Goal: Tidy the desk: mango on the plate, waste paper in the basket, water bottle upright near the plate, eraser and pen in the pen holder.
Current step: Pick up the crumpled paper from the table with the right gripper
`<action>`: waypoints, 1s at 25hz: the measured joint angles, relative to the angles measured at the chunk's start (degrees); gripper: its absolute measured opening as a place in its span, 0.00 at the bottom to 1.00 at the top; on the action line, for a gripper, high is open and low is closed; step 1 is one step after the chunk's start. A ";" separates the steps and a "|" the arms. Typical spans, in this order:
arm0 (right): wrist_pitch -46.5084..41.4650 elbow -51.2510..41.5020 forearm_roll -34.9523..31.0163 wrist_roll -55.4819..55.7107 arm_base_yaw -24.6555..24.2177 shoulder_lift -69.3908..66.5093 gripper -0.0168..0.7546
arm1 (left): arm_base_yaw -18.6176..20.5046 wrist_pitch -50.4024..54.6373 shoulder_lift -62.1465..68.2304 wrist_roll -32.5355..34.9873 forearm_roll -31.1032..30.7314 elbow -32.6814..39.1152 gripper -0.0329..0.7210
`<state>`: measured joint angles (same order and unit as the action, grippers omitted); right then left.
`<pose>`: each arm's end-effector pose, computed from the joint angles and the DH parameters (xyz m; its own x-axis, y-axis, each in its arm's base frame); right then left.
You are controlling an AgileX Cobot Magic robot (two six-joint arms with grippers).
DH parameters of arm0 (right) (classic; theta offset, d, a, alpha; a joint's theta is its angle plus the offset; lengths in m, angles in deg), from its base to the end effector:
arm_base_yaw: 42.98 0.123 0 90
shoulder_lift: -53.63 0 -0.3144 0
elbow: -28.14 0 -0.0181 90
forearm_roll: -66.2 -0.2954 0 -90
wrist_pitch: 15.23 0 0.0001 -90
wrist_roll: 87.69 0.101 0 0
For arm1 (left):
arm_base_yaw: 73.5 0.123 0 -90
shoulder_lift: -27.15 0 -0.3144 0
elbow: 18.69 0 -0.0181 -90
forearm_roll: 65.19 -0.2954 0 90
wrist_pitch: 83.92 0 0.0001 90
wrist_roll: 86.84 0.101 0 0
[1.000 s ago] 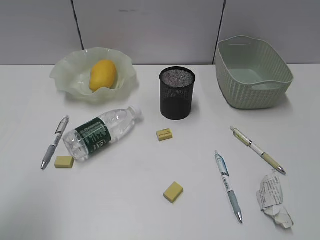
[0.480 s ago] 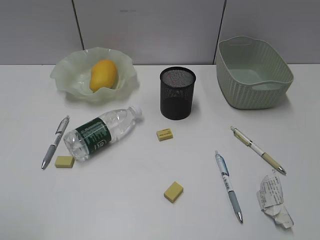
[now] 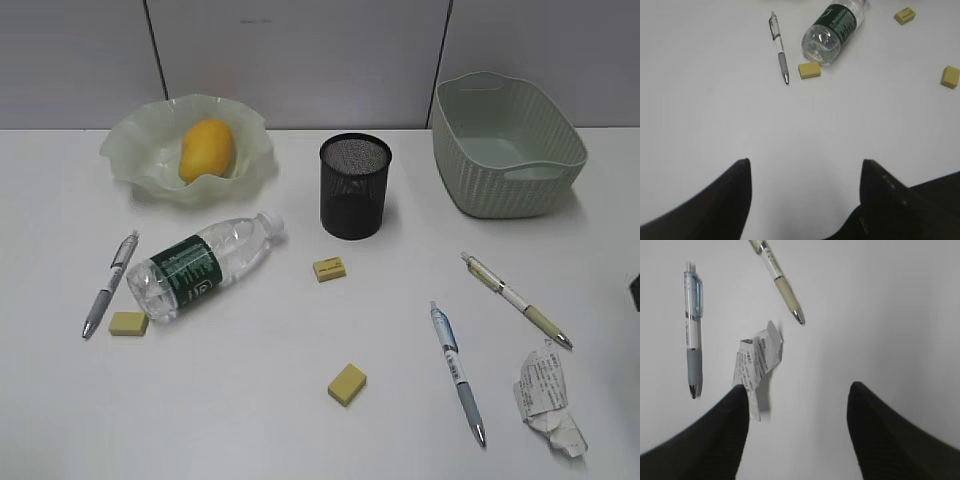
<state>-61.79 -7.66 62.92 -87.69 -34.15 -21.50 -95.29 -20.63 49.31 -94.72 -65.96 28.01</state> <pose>0.2368 0.0410 0.2450 -0.9185 -0.1029 -0.3818 -0.1331 0.9897 0.0534 0.0493 -0.0184 0.2972 -0.6653 0.1248 -0.7361 0.2781 0.9564 -0.0892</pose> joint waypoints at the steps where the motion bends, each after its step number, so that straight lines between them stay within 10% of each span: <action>1: -0.20 0.62 0.00 0.40 0.73 -2.10 0.66 | 0.00 -0.14 0.00 0.00 0.06 0.12 0.72; 25: 6.86 1.43 -6.80 5.53 7.05 -23.88 0.66 | 0.00 -0.60 0.00 0.00 0.11 0.18 0.70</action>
<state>-54.93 -6.23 56.11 -82.16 -27.10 -45.37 -95.29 -21.22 49.31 -94.72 -65.85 28.19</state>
